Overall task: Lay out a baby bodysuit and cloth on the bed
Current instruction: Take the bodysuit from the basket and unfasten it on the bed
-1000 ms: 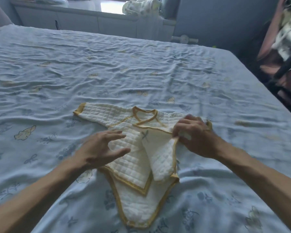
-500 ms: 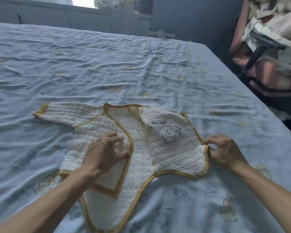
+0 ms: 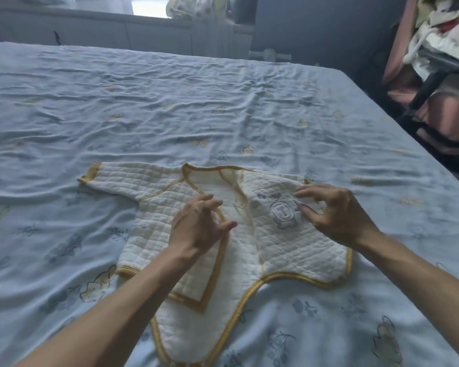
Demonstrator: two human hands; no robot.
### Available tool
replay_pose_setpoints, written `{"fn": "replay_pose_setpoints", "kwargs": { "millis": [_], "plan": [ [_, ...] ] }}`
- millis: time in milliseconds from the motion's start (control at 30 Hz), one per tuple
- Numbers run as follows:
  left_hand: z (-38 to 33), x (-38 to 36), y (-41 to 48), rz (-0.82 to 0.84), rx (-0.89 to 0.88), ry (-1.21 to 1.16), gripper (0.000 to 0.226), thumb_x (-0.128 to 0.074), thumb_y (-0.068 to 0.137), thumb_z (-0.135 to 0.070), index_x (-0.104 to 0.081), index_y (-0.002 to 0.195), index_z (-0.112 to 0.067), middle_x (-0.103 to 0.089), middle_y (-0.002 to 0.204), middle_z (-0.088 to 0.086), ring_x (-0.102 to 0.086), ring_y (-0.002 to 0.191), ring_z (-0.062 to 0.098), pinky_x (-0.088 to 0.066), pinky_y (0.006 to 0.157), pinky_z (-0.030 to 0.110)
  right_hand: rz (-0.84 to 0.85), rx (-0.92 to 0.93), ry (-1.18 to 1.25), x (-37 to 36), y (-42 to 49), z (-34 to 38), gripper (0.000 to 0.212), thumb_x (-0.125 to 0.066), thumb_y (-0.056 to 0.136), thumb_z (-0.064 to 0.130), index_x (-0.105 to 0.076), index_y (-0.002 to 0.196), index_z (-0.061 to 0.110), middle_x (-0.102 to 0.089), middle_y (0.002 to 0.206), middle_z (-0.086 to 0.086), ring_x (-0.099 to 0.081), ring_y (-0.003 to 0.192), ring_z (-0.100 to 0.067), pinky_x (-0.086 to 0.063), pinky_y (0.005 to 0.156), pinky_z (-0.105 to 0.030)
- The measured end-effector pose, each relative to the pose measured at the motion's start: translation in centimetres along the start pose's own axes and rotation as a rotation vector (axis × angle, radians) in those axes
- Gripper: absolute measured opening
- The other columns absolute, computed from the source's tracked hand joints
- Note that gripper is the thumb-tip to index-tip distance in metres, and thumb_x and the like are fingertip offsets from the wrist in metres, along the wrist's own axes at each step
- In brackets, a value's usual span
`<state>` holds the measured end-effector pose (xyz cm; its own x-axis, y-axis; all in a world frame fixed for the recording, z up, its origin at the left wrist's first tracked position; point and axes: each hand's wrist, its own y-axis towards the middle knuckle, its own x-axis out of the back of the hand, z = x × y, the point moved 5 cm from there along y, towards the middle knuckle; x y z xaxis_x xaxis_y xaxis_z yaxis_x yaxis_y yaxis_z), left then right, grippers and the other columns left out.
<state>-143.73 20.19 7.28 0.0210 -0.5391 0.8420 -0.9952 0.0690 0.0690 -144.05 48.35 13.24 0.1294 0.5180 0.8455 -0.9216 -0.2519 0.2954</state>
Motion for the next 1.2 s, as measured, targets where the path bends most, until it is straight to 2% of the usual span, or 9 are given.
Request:
{"fn": "replay_pose_setpoints", "kwargs": {
  "millis": [200, 267, 333, 400, 467, 633, 867, 1000, 1200],
  "plan": [
    [1.3, -1.2, 0.6, -0.008, 0.055, -0.068, 0.038, -0.083, 0.084, -0.037, -0.08, 0.119, -0.025, -0.071, 0.137, -0.003, -0.066, 0.126, 0.018, -0.05, 0.109, 0.038, 0.3, -0.013, -0.006, -10.4, 2.9, 5.8, 0.062, -0.087, 0.081, 0.036, -0.068, 0.137, 0.018, -0.055, 0.155, -0.003, -0.049, 0.144, -0.019, -0.037, 0.122, -0.039],
    [1.7, -0.1, 0.4, -0.083, 0.02, -0.019, 0.011, -0.072, 0.088, -0.023, -0.082, 0.085, -0.022, -0.08, 0.093, -0.001, -0.075, 0.084, 0.018, -0.059, 0.081, 0.037, 0.362, -0.084, -0.04, -12.3, 2.5, 5.3, 0.071, -0.087, 0.08, 0.041, -0.063, 0.143, 0.019, -0.047, 0.161, 0.0, -0.039, 0.15, -0.018, -0.031, 0.125, -0.036],
    [2.7, 1.4, 0.4, -0.103, 0.004, 0.06, 0.023, -0.063, 0.088, -0.014, -0.076, 0.069, -0.018, -0.072, 0.067, -0.001, -0.063, 0.057, 0.014, -0.053, 0.062, 0.033, 0.362, -0.126, -0.027, -12.7, 2.0, 4.8, 0.071, -0.088, 0.08, 0.042, -0.063, 0.143, 0.019, -0.046, 0.161, 0.001, -0.037, 0.152, -0.017, -0.029, 0.126, -0.037],
    [3.8, 2.6, -0.1, -0.08, 0.012, 0.019, 0.013, -0.072, 0.089, -0.027, -0.083, 0.09, -0.021, -0.081, 0.088, 0.0, -0.072, 0.073, 0.015, -0.06, 0.074, 0.034, 0.353, -0.123, -0.042, -13.0, 1.9, 4.9, 0.072, -0.088, 0.079, 0.042, -0.063, 0.143, 0.02, -0.046, 0.161, 0.002, -0.036, 0.152, -0.016, -0.027, 0.126, -0.036],
    [3.6, 1.8, -1.2, -0.012, -0.011, -0.009, 0.043, -0.08, 0.081, -0.053, -0.08, 0.114, -0.025, -0.076, 0.126, 0.002, -0.073, 0.111, 0.02, -0.058, 0.097, 0.042, 0.34, -0.136, -0.038, -13.4, 1.7, 4.9, 0.073, -0.09, 0.077, 0.04, -0.063, 0.143, 0.02, -0.047, 0.16, 0.002, -0.037, 0.152, -0.013, -0.024, 0.125, -0.029],
    [2.4, -2.3, -3.1, 0.093, -0.036, -0.044, 0.061, -0.075, 0.086, -0.058, -0.064, 0.141, -0.034, -0.035, 0.168, -0.002, -0.021, 0.16, 0.02, -0.012, 0.132, 0.038, 0.333, -0.155, 0.0, -13.9, 1.6, 4.7, 0.073, -0.092, 0.076, 0.035, -0.064, 0.142, 0.019, -0.048, 0.16, 0.003, -0.038, 0.151, -0.009, -0.025, 0.125, -0.026],
    [4.5, 1.9, -2.2, -0.169, 0.047, -0.292, 0.026, -0.078, 0.086, -0.026, -0.083, 0.111, -0.031, -0.08, 0.116, -0.007, -0.074, 0.11, 0.009, -0.059, 0.094, 0.035, 0.337, -0.155, 0.026, -13.7, 1.8, 4.5, 0.072, -0.093, 0.074, 0.036, -0.066, 0.14, 0.02, -0.05, 0.157, 0.003, -0.038, 0.15, -0.008, -0.026, 0.125, -0.027],
    [9.0, 8.8, -0.6, -0.279, 0.119, -0.397, 0.013, -0.082, 0.087, -0.03, -0.085, 0.1, -0.029, -0.082, 0.09, -0.012, -0.075, 0.083, -0.004, -0.063, 0.072, 0.03, 0.33, -0.139, 0.04, -13.5, 1.8, 4.8, 0.069, -0.093, 0.075, 0.032, -0.067, 0.139, 0.024, -0.051, 0.156, 0.005, -0.036, 0.15, -0.006, -0.026, 0.126, -0.029],
    [17.8, 14.3, 1.6, -0.271, 0.211, -0.088, 0.013, -0.081, 0.086, -0.034, -0.085, 0.088, -0.022, -0.079, 0.073, -0.005, -0.075, 0.074, 0.014, -0.057, 0.066, 0.037, 0.339, -0.106, 0.056, -13.5, 2.1, 5.2, 0.065, -0.093, 0.075, 0.03, -0.069, 0.136, 0.026, -0.054, 0.152, 0.01, -0.028, 0.141, 0.005, -0.023, 0.12, -0.02]
  ]
}}
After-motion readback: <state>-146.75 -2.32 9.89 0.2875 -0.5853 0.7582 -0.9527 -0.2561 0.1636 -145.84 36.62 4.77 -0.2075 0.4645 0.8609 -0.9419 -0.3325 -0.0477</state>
